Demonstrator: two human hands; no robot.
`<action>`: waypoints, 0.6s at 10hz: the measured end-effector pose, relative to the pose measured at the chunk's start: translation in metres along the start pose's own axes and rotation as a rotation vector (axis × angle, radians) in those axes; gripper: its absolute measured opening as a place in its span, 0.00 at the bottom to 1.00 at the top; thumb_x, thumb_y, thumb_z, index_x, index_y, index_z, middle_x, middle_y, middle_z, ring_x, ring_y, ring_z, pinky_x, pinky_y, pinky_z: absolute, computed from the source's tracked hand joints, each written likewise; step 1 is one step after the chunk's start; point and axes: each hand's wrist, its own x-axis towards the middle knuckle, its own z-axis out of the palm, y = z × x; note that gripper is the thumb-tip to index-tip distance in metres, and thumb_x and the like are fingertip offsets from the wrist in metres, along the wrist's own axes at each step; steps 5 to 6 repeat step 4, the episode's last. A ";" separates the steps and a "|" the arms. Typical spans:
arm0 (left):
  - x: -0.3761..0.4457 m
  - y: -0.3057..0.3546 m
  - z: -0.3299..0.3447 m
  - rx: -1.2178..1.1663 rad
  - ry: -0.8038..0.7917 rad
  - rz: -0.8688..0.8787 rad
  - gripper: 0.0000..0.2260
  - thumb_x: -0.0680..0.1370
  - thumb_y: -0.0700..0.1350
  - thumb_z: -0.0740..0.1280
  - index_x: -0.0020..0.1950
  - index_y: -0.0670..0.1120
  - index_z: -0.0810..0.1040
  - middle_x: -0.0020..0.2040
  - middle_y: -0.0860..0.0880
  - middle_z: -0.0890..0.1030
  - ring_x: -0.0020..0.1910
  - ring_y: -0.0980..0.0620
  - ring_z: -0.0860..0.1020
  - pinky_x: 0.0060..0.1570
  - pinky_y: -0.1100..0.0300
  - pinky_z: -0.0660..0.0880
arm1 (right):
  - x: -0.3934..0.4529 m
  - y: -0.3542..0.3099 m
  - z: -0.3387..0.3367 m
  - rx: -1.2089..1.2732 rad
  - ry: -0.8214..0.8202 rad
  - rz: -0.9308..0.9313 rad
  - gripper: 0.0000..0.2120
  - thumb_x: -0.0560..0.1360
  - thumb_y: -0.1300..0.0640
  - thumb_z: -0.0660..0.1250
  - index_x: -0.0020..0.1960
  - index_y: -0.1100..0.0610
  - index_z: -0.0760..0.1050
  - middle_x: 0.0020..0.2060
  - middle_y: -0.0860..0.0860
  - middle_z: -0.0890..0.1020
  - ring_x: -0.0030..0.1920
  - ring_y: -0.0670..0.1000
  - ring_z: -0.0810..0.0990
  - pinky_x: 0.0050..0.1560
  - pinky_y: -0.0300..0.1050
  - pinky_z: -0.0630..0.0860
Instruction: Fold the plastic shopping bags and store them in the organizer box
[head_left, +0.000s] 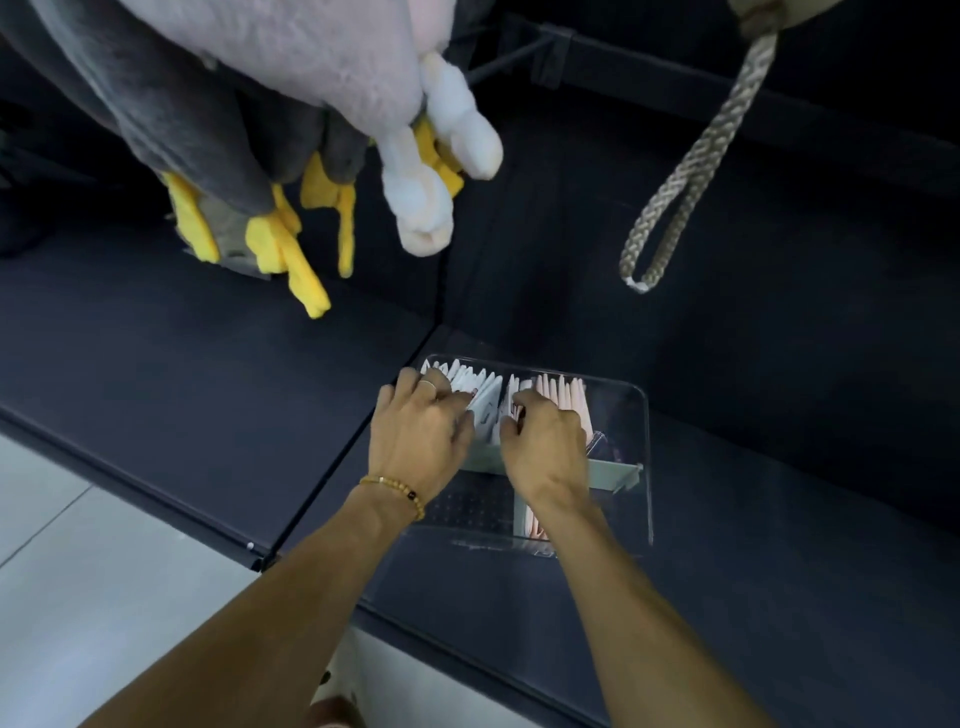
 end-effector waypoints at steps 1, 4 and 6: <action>0.000 0.000 0.004 0.008 -0.038 0.032 0.12 0.72 0.45 0.71 0.55 0.46 0.83 0.47 0.48 0.80 0.47 0.44 0.74 0.42 0.50 0.73 | 0.002 -0.001 0.001 -0.002 -0.016 -0.019 0.12 0.79 0.54 0.61 0.61 0.53 0.75 0.45 0.55 0.84 0.48 0.60 0.81 0.49 0.52 0.77; 0.002 0.026 -0.044 -0.505 -0.146 -0.319 0.09 0.78 0.46 0.64 0.55 0.46 0.81 0.56 0.48 0.77 0.55 0.49 0.75 0.55 0.55 0.72 | -0.022 0.010 -0.053 0.557 0.079 0.246 0.07 0.77 0.55 0.62 0.50 0.48 0.79 0.36 0.42 0.81 0.43 0.49 0.83 0.52 0.49 0.79; 0.002 0.026 -0.044 -0.505 -0.146 -0.319 0.09 0.78 0.46 0.64 0.55 0.46 0.81 0.56 0.48 0.77 0.55 0.49 0.75 0.55 0.55 0.72 | -0.022 0.010 -0.053 0.557 0.079 0.246 0.07 0.77 0.55 0.62 0.50 0.48 0.79 0.36 0.42 0.81 0.43 0.49 0.83 0.52 0.49 0.79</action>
